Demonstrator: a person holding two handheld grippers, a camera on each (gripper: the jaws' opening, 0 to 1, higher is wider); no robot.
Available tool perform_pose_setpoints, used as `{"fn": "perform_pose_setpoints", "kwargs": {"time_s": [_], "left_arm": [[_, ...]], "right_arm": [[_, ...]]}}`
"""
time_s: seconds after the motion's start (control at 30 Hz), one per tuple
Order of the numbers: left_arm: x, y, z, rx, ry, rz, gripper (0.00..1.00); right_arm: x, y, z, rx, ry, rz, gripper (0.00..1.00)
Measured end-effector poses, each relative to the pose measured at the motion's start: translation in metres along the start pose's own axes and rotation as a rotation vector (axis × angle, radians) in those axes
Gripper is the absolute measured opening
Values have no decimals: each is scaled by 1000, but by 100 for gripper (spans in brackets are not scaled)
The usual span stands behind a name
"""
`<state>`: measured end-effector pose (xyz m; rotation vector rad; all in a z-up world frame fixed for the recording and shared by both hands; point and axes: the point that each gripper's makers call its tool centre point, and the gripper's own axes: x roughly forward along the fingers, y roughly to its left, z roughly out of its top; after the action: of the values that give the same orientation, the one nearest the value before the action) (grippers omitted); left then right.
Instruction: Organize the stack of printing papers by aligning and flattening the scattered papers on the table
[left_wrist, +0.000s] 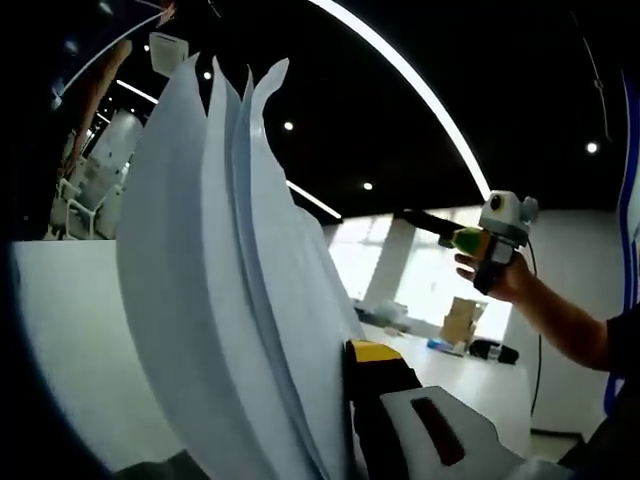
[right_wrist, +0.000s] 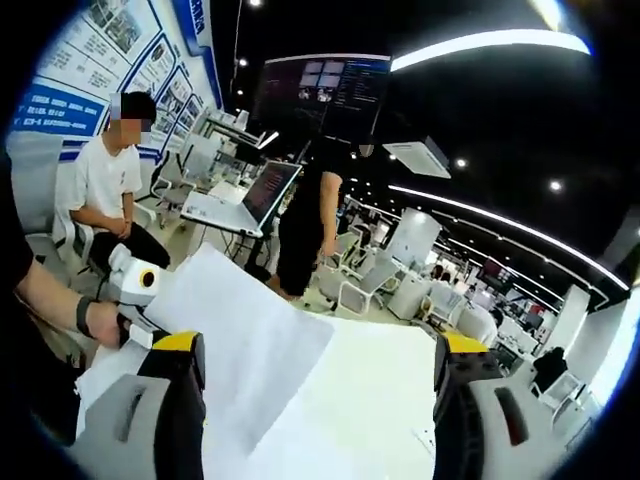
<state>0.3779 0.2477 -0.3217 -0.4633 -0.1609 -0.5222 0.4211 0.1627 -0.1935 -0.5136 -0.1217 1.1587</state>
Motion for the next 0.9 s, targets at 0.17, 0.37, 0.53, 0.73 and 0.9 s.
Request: {"fn": "perform_pose_setpoints", "kwargs": {"time_s": [0.17, 0.37, 0.53, 0.73, 0.9], "left_arm": [[0, 1, 0, 1, 1, 0, 8], [-1, 1, 0, 2, 2, 0, 8], [-1, 2, 0, 2, 2, 0, 8], [-2, 1, 0, 3, 3, -1, 8], [-3, 0, -1, 3, 2, -1, 8]], "right_arm": [[-10, -4, -5, 7, 8, -14, 90], [-22, -7, -10, 23, 9, -26, 90], [-29, -10, -16, 33, 13, -32, 90], [-39, -10, -23, 41, 20, -40, 90], [-47, -13, -25, 57, 12, -54, 90]]}}
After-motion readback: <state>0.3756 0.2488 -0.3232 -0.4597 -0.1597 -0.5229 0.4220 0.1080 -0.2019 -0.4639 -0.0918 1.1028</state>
